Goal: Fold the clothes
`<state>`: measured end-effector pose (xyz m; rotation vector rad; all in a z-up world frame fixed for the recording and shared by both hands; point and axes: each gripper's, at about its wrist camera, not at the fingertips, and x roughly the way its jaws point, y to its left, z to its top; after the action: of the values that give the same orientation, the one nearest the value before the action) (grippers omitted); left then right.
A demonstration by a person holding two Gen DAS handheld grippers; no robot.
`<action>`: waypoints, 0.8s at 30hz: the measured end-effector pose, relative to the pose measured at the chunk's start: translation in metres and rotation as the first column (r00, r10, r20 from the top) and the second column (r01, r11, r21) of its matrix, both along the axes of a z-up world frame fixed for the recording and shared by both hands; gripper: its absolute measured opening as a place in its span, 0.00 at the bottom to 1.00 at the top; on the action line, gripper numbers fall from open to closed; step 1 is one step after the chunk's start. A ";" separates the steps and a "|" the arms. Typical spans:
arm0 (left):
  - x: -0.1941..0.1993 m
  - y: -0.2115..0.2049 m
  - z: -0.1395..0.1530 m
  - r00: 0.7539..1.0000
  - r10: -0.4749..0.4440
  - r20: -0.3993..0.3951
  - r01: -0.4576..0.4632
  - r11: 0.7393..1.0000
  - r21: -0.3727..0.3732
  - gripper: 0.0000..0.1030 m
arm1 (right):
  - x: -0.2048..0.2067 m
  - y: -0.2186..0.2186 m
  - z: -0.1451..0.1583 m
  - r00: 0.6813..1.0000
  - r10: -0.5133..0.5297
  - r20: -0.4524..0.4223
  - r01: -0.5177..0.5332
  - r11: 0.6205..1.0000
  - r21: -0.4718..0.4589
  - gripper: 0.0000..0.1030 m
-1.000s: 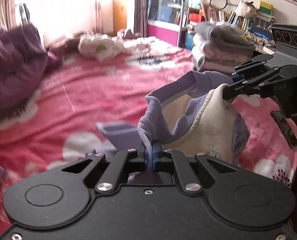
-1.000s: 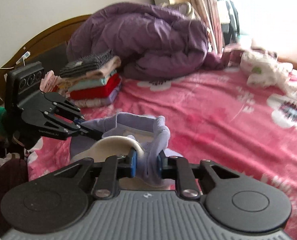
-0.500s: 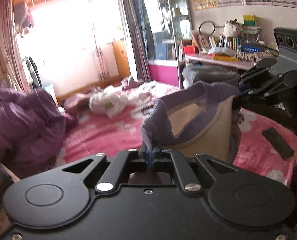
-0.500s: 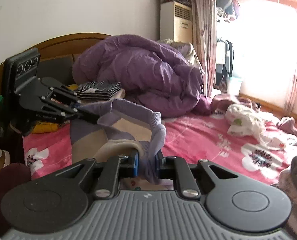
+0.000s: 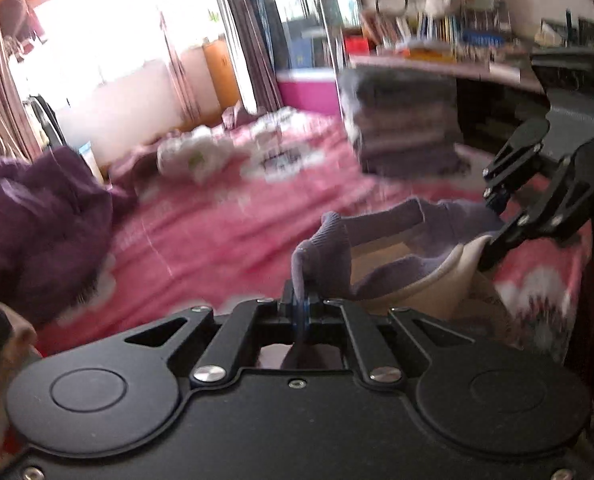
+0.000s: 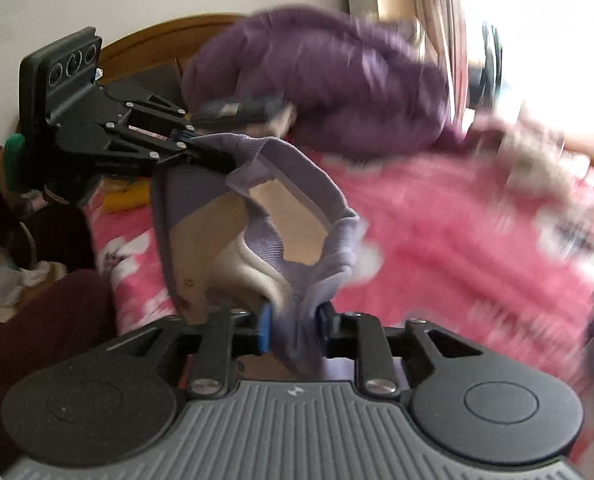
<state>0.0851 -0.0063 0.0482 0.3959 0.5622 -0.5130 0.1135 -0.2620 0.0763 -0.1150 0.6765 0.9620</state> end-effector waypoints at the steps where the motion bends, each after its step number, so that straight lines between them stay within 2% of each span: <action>1: -0.001 0.000 -0.005 1.000 0.000 -0.010 0.000 1.000 0.005 0.01 | 0.000 -0.002 -0.008 0.999 0.000 -0.035 0.001 0.999 0.032 0.35; 3: -0.005 0.001 -0.013 1.000 0.003 -0.027 -0.003 1.000 0.004 0.01 | 0.001 -0.007 -0.021 0.995 0.002 -0.102 0.009 0.995 0.104 0.50; 6: -0.007 0.005 -0.016 0.999 0.009 -0.035 -0.009 1.000 -0.007 0.01 | 0.002 -0.019 -0.028 0.985 0.000 -0.174 0.041 0.972 0.233 0.66; 8: -0.007 0.007 -0.018 0.999 0.012 -0.038 -0.013 1.000 -0.014 0.01 | 0.005 -0.027 -0.031 0.978 -0.001 -0.210 0.065 0.953 0.295 0.67; 9: -0.008 0.008 -0.019 0.999 0.014 -0.040 -0.015 1.000 -0.018 0.01 | 0.006 -0.028 -0.032 0.975 -0.004 -0.220 0.071 0.952 0.297 0.67; 12: -0.007 0.009 -0.024 0.999 0.013 -0.044 -0.014 1.000 -0.019 0.01 | 0.008 -0.024 -0.036 0.974 -0.018 -0.226 0.072 0.969 0.236 0.57; 13: -0.006 0.010 -0.025 0.999 0.013 -0.046 -0.013 1.000 -0.018 0.01 | 0.008 -0.019 -0.037 0.975 -0.018 -0.220 0.064 0.977 0.205 0.56; 14: -0.005 0.010 -0.027 0.999 0.013 -0.048 -0.013 1.000 -0.015 0.01 | 0.007 -0.015 -0.039 0.977 -0.017 -0.212 0.055 0.983 0.175 0.48; 17: 0.005 0.012 -0.031 0.998 0.015 -0.060 -0.015 1.000 -0.004 0.01 | 0.004 -0.005 -0.044 0.983 -0.009 -0.184 0.025 0.996 0.087 0.14; 18: 0.010 0.012 -0.033 0.998 0.018 -0.064 -0.018 1.000 0.000 0.01 | 0.004 -0.003 -0.045 0.985 -0.016 -0.171 0.028 0.998 0.065 0.10; 24: 0.053 0.012 -0.029 0.997 0.043 -0.060 -0.042 0.999 0.024 0.01 | 0.028 -0.002 -0.031 0.991 -0.100 -0.089 0.102 0.995 0.013 0.08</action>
<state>0.1385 0.0060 0.0192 0.3900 0.6344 -0.4797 0.1410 -0.2642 0.0457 -0.0220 0.7481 0.8795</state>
